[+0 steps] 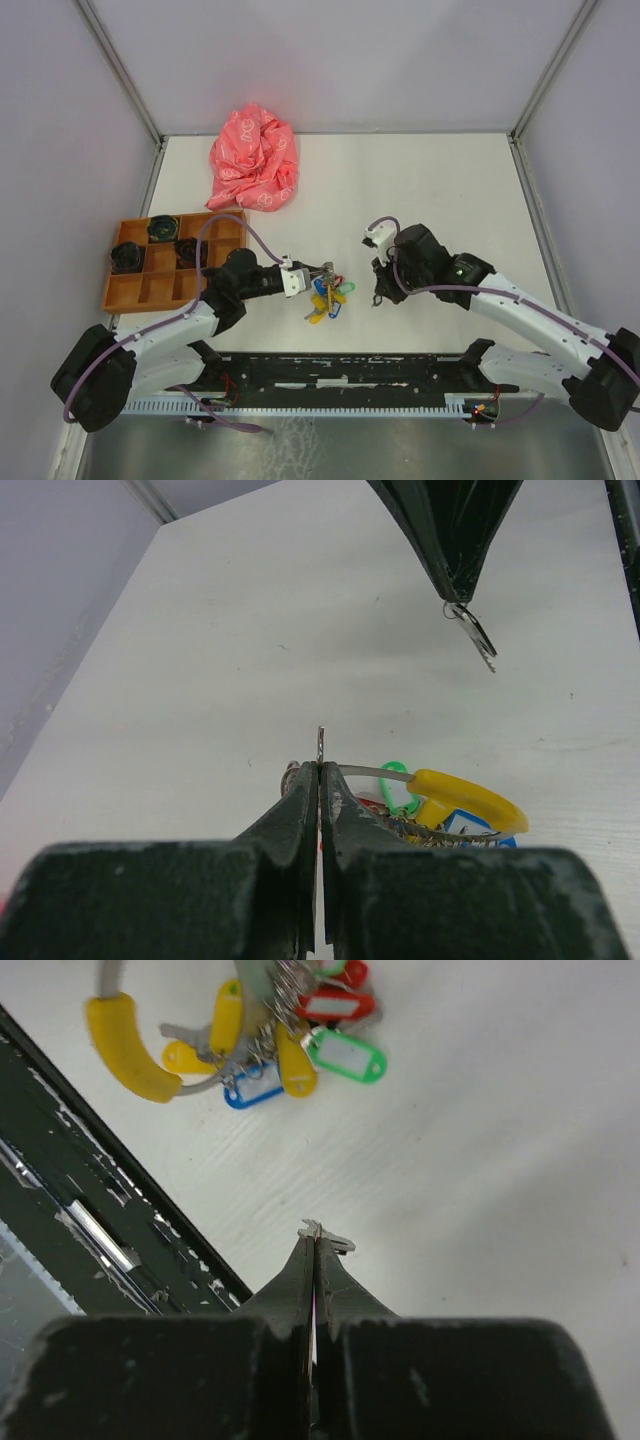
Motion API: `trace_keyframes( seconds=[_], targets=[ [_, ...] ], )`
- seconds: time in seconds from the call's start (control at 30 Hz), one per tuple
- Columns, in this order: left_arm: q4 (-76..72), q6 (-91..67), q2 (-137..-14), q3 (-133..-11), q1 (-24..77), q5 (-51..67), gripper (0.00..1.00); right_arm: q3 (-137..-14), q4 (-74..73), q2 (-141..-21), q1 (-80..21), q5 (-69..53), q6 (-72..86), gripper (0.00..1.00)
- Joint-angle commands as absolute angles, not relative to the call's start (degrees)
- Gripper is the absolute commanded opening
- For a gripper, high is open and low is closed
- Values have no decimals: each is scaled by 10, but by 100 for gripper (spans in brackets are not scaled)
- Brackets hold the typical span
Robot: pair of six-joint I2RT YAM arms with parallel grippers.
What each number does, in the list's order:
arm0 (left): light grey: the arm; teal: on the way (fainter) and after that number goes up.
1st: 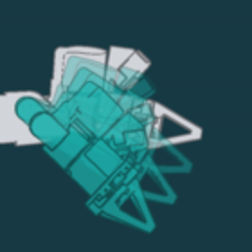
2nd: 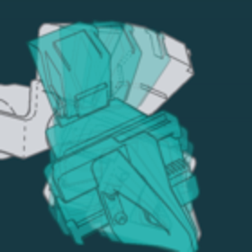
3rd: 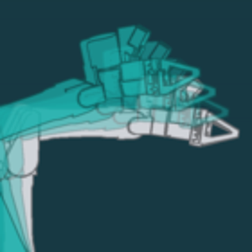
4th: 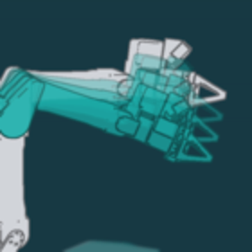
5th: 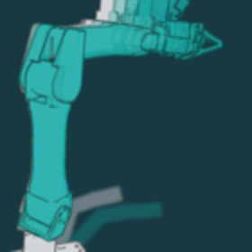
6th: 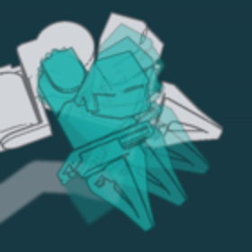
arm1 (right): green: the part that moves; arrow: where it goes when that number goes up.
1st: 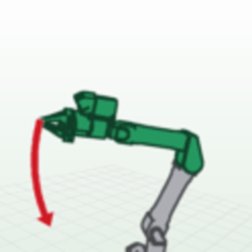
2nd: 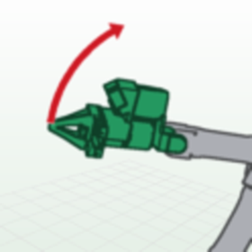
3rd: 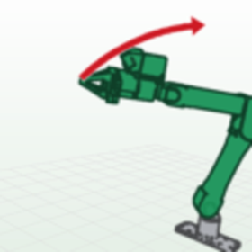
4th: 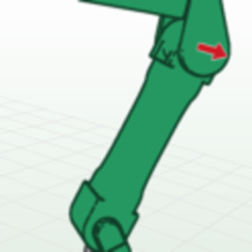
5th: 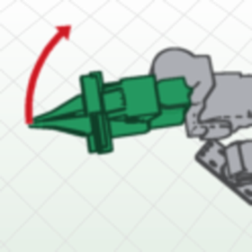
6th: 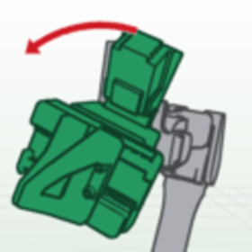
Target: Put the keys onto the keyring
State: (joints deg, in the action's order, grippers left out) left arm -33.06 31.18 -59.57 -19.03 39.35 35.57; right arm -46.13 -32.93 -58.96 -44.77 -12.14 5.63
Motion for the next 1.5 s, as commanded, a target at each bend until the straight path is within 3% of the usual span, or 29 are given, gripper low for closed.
trace_keyframes(
  seconds=[0.0, 0.53, 1.47],
  targets=[
    [-369, 329, -579, -190, 396, 341, 3, -481, -390, -643, -451, -42, 163, 1],
    [-363, 325, -570, -186, 396, 324, 3, -516, -194, -893, -444, 129, 127, 1],
    [-358, 319, -572, -192, 396, 324, 3, -538, -252, -909, -444, 126, 154, 19]
  ],
)
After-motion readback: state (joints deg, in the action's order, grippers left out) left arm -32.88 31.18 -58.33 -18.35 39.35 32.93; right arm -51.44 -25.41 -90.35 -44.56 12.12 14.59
